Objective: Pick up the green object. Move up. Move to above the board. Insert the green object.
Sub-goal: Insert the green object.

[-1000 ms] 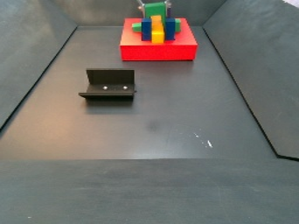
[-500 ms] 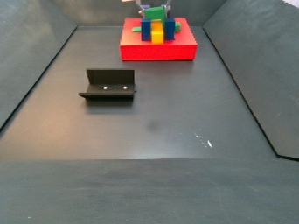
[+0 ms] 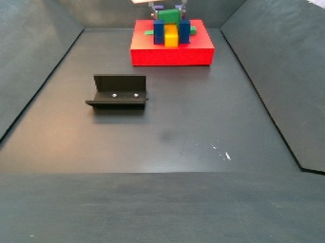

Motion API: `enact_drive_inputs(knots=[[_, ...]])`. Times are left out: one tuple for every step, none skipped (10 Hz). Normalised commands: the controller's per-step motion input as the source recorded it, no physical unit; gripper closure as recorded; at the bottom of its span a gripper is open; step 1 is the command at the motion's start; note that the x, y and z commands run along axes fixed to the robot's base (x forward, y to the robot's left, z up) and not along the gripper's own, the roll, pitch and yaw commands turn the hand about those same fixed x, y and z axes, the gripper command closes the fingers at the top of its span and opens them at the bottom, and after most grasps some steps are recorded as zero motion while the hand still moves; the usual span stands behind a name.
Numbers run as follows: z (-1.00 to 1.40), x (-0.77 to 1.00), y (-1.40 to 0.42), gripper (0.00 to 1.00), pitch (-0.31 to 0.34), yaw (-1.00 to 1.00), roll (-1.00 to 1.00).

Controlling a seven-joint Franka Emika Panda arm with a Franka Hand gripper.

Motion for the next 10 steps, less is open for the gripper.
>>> enact_drive_inputs(knots=[[-0.16,-0.08,0.00,1.00,-0.500,0.07,-0.18],[-0.07,-0.12,0.00,1.00,-0.500,0.00,-0.24],[-0.07,-0.11,0.00,1.00,-0.500,0.00,-0.24],[-0.11,0.00,0.00,1.00,-0.210,0.00,-0.08],[-0.22,0.00,-0.03,1.00,-0.164,0.00,0.04],[-0.31,0.00,-0.10,1.00,-0.257,0.10,0.05],[-0.28,0.00,-0.11,1.00,-0.223,0.08,0.03],[-0.03,0.00,-0.01,1.00,-0.017,0.01,0.00],[-0.02,0.00,0.00,1.00,-0.021,0.00,0.00],[0.00,0.00,0.00,1.00,0.000,0.00,0.00]])
